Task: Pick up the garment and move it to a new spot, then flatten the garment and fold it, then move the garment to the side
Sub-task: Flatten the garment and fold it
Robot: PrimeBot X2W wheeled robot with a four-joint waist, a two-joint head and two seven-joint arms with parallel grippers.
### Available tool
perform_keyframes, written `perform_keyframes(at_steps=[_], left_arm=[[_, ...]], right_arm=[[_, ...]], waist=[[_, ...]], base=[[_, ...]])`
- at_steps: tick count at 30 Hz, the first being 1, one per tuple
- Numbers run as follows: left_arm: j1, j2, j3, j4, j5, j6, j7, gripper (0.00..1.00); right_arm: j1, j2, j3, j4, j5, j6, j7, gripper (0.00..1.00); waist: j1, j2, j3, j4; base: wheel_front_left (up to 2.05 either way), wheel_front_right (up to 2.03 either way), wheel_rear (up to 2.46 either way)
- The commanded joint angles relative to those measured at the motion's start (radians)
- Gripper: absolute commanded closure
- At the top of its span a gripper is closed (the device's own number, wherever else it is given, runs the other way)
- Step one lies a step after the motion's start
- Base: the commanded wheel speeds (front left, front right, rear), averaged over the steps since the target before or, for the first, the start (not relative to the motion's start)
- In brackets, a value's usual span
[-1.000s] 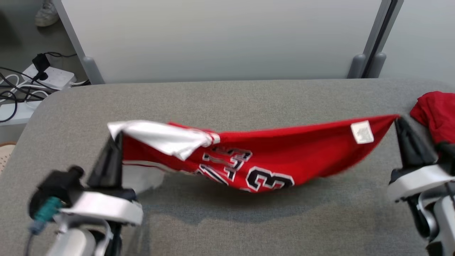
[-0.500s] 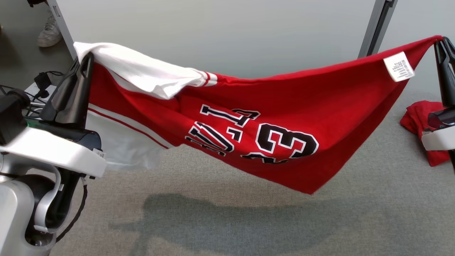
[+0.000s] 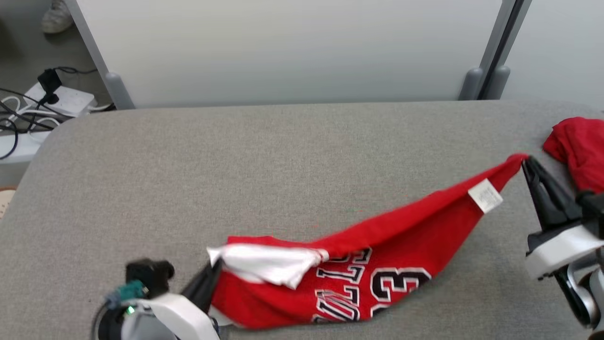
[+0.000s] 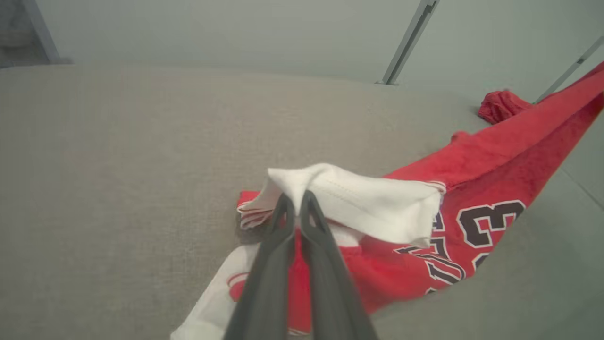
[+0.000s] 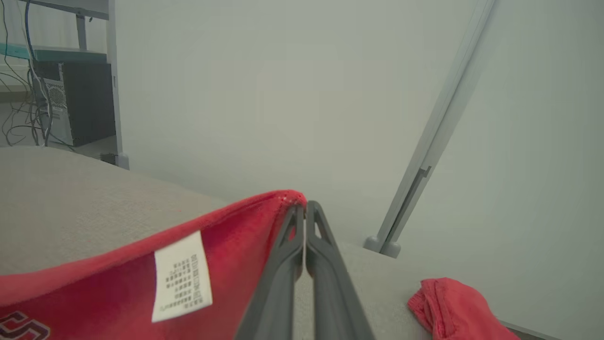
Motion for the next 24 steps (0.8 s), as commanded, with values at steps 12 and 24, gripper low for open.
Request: perform_keyframes(at_steps=[12,24], left_arm=[[-0.010,-0.053,-0.075,0.187,0.049,0.003,-0.024,0.00],[0.024,-0.033,-0.094,0.086,0.087,0.066,0.002,0.55]], right_arm=[[0.037,-0.018,0.026,0.042,0.031,0.000,-0.012,1.00],[0.055,-0.006,0.020,0.051,0.034,0.000,-0.015,1.00]], waist=[[0.0000,-0.0001,0.066,0.018],[0.0000,-0.0001,0.051,0.023]], base=[[0.00,0.00,0.00],[0.00,0.00,0.00]])
